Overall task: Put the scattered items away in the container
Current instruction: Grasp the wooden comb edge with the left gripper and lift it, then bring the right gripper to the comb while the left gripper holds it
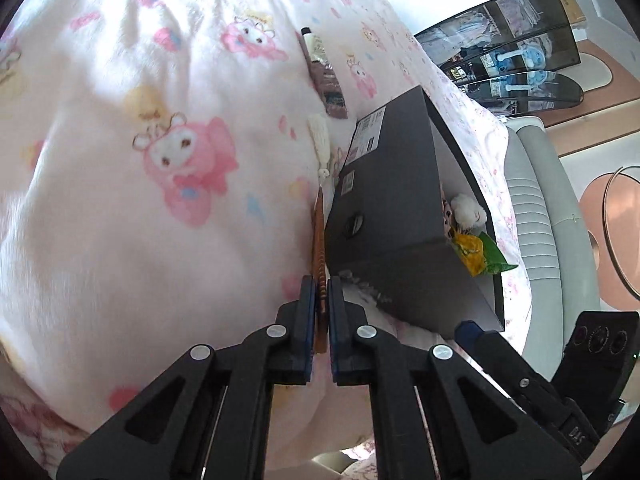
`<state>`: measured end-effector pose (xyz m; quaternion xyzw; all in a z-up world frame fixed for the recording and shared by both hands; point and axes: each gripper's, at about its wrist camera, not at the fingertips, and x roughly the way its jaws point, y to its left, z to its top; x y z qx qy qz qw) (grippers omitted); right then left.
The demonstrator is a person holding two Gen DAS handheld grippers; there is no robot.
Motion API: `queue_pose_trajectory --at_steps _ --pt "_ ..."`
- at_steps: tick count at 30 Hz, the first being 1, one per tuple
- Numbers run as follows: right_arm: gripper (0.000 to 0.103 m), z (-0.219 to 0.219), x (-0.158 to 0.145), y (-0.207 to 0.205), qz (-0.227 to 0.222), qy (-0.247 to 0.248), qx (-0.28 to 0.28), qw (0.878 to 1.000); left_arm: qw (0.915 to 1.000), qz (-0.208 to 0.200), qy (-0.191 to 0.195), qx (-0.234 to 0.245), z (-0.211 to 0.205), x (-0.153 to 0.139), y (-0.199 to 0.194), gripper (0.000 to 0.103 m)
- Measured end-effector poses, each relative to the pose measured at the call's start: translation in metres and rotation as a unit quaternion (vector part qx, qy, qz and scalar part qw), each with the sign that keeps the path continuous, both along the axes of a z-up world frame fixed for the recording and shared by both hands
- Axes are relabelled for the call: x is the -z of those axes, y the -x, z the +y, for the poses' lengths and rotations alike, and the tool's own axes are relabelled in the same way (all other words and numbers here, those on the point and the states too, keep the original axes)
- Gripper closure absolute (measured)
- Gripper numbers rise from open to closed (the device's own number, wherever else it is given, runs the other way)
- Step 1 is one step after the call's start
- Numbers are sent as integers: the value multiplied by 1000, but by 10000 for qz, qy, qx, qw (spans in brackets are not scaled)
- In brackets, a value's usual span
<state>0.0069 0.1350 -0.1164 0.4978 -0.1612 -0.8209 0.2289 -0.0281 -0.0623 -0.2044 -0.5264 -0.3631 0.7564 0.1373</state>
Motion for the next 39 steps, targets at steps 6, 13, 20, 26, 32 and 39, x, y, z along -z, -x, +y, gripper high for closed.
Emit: queue_pose_trajectory --at_steps 6,13,20,26,32,39 --pt "71 -8 37 -3 -400 -75 -151 9991 9997 -205 -117 39 9 7 -21 99" --pt "71 -14 65 -3 -788 29 -301 9964 9995 -299 59 102 8 7 -23 93" --pt "71 -21 86 2 -1143 391 -364 9920 9989 -381 260 101 5 12 -18 92" --pt "71 -11 87 -2 -1092 488 -264 9925 9983 -352 379 258 16 11 -19 92" --pt "71 10 77 -4 -851 354 -38 9957 9977 -399 278 478 36 14 -22 92" --pt "71 29 76 -4 -820 340 202 9958 9962 -455 201 709 49 12 -22 87"
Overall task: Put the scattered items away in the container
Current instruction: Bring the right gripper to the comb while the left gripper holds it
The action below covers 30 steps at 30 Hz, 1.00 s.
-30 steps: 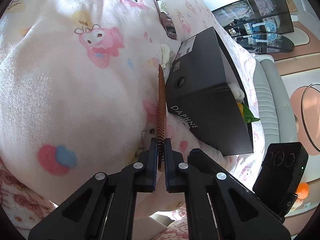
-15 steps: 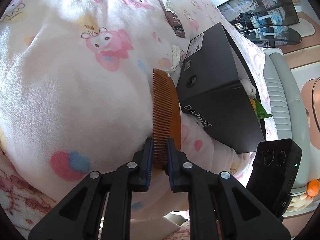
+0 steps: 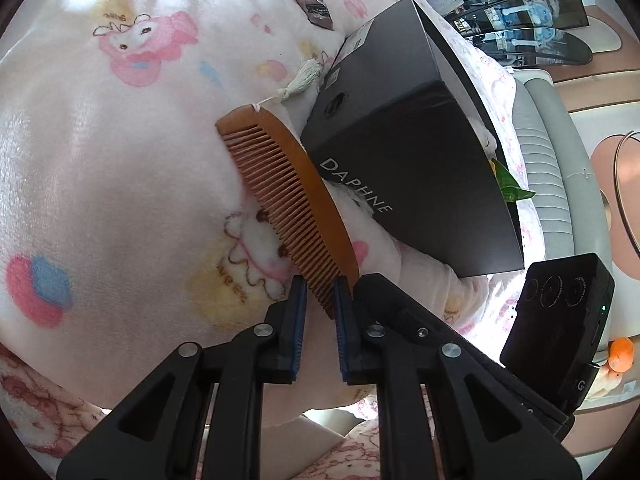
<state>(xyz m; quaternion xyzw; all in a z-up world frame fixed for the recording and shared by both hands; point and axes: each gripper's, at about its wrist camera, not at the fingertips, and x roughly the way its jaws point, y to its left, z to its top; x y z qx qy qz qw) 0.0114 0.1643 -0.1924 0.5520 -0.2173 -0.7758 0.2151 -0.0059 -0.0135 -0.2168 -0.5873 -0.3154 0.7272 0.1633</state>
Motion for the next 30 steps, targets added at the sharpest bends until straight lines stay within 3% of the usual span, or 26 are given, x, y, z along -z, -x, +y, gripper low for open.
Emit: queue_pose_trajectory --at_steps 8,12,17,19,20,21,30 --pt "71 -4 -3 1 6 97 -89 9999 9996 240 143 54 -22 -18 0 73" --pt "71 -11 2 1 -93 161 -121 9998 9978 446 386 -313 -39 -24 -2 73" --pt "71 -28 6 6 -169 315 -269 9990 9966 484 517 -422 -40 -18 5 73" --pt "71 -34 4 8 -125 297 -311 9990 9961 470 625 -402 -38 -13 11 75" --pt "71 -35 3 9 -77 287 -301 9991 9961 452 666 -365 -37 -10 14 92" --pt "71 -35 1 9 -26 279 -295 9992 9964 411 679 -307 -35 -8 16 99" --pt "75 -13 -2 10 137 56 -3 9999 9990 295 305 159 -11 -5 10 100"
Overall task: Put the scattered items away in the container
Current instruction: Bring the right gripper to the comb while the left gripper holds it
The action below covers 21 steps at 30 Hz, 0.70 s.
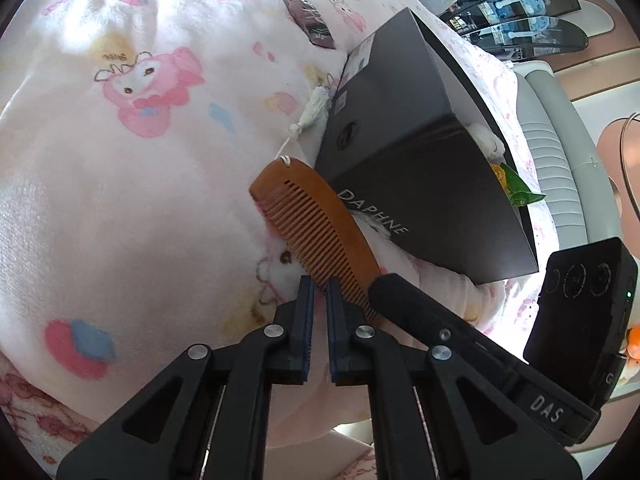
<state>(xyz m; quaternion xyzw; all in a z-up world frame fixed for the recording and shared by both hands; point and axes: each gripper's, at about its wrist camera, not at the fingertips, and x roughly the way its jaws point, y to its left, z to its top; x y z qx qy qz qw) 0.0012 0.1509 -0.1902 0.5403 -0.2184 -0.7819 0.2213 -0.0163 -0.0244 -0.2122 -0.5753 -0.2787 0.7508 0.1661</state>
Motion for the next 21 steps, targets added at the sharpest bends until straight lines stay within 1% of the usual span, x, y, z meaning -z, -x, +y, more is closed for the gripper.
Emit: queue_pose_trajectory --at_steps 3,4,5,7,10,13,16,19,21 --pt "75 9 2 -1 -77 64 151 9998 9999 125 95 32 -6 -12 1 99" --pt "75 11 4 -1 -139 154 181 9996 9998 169 112 11 -11 -17 2 94" --pt "75 12 6 0 -203 242 193 9993 9997 216 135 -29 -17 -20 4 88" --pt "75 10 12 0 -340 313 167 9988 9992 292 220 -188 -30 -24 10 80" --pt "75 6 17 -1 -486 428 129 9978 9984 196 219 -482 -49 -16 20 80" --pt "75 3 18 0 -492 339 83 9982 9977 194 80 -645 -59 -6 33 79" --pt "74 9 16 1 -446 192 327 9983 9983 86 133 -552 -55 2 49 77" --pt "74 17 11 -4 -472 -114 475 9977 9992 185 139 -317 -43 3 56 78" --pt "71 22 14 -11 -556 -108 556 9968 9993 218 191 -234 -37 6 60 78"
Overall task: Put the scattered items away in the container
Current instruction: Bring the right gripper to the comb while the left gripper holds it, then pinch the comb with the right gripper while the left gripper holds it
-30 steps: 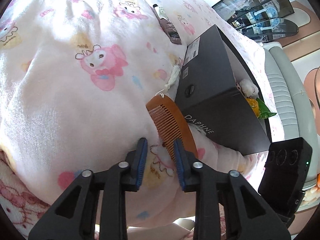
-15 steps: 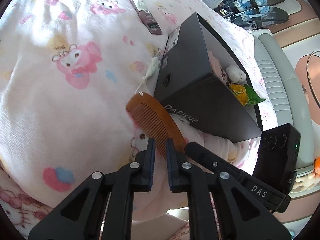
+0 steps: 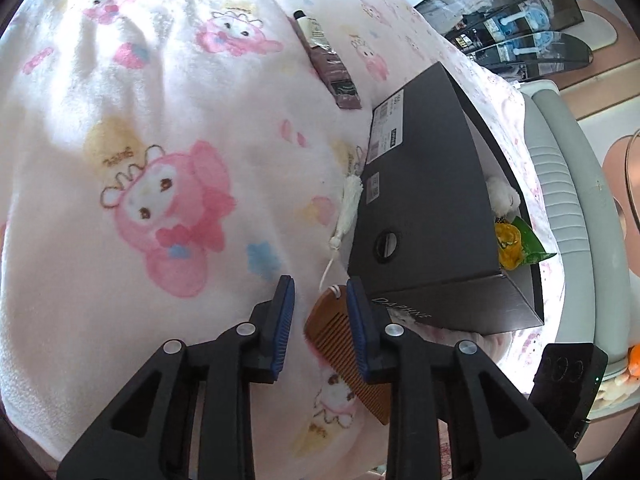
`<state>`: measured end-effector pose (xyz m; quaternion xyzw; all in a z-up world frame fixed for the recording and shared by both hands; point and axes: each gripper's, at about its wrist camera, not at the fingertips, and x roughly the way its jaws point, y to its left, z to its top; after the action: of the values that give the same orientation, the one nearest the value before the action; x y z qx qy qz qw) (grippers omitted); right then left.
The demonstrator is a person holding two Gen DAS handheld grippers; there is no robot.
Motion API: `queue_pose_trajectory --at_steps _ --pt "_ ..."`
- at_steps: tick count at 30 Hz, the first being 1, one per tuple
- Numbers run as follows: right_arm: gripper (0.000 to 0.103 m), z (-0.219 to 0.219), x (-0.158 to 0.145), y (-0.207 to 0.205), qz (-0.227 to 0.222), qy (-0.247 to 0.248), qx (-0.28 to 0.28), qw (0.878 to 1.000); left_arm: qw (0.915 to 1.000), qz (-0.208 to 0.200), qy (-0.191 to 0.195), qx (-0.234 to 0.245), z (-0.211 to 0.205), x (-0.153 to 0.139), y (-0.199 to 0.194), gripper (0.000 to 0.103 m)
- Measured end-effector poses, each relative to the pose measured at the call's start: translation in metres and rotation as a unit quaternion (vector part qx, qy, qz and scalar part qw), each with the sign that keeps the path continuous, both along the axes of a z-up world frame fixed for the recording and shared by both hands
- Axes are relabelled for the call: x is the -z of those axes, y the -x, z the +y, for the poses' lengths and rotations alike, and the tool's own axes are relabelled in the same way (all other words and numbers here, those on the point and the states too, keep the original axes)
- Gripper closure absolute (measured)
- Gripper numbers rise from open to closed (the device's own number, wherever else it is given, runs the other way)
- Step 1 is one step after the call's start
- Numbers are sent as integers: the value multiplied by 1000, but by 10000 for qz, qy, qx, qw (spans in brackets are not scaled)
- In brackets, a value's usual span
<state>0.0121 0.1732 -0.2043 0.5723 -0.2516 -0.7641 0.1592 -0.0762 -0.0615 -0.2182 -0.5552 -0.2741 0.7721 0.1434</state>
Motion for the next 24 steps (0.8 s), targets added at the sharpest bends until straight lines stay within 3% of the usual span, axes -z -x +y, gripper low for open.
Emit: queue_pose_trajectory --at_steps 4,8,15,22,24 --pt "70 -3 14 -16 -235 150 -182 9994 9999 -92 -26 99 5 8 3 78" --pt "70 -7 13 -14 7 214 -210 9996 9999 -75 91 124 8 6 -5 84" --pt "70 11 -6 -15 501 -6 3 9987 9996 -110 -200 167 12 -8 -29 85" --pt "70 11 -2 -3 334 -15 78 9994 9997 -234 -10 112 8 -7 -20 82" --pt "70 23 -5 16 380 -82 22 9992 9995 -258 97 155 12 -5 -20 82"
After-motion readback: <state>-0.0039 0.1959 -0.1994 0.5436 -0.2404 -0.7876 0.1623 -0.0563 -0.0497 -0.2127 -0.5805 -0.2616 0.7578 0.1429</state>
